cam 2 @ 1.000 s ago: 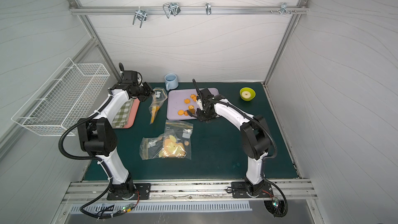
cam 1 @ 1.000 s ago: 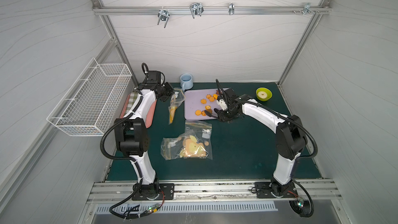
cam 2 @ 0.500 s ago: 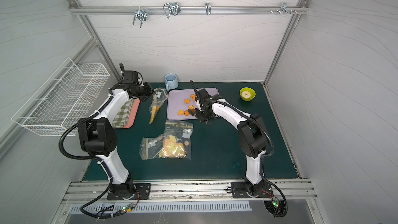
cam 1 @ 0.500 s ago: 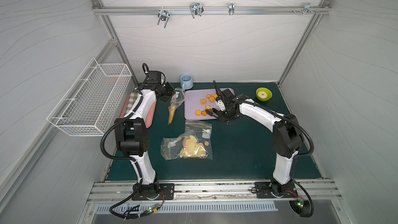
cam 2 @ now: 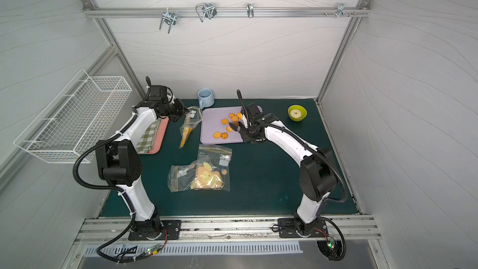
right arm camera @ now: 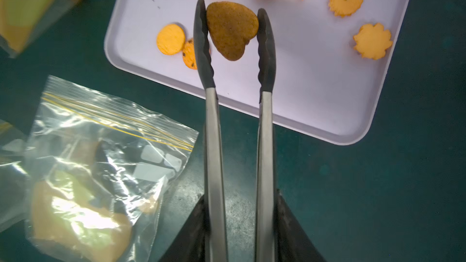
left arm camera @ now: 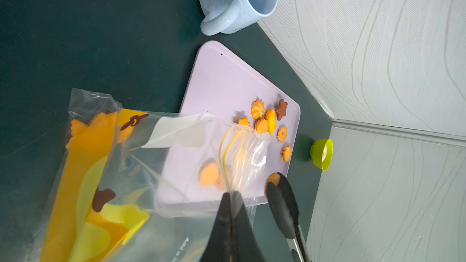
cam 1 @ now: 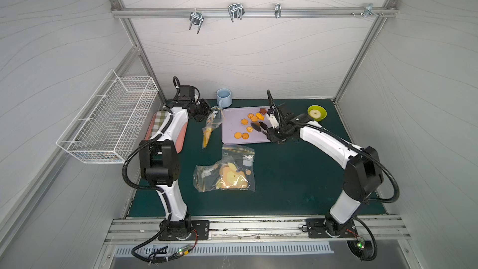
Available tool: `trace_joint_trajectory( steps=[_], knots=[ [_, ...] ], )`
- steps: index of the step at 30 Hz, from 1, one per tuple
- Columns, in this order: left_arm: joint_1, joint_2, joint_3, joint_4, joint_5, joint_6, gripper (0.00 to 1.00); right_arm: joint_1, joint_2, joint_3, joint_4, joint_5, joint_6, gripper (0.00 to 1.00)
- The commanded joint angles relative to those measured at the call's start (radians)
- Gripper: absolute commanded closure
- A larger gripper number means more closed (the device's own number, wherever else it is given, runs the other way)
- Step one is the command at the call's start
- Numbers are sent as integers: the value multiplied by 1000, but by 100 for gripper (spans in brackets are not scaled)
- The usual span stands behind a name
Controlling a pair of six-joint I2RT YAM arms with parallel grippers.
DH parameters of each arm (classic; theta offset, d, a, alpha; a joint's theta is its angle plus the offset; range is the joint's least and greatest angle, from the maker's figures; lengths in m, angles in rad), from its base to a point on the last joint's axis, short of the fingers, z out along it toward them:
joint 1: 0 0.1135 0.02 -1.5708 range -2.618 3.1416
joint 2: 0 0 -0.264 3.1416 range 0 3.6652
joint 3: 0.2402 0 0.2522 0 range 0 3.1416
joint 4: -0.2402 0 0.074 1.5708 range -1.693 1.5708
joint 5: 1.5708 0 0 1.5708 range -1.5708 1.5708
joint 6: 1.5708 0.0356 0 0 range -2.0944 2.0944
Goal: Put the cookies into a resealable bag to prevent moisture
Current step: Pick up the cookie from the tray, then place the cookie in the ziploc bag.
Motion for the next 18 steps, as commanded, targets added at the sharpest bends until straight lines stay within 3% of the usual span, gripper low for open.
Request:
trace_joint_trajectory(
  steps=[1,18],
  knots=[
    [-20,20,6,43,26,-5,100,5,-34,32,59,-88,17,60],
    [-109,48,13,63,58,-7,100,19,-4,143,96,-293,65,60]
  ],
)
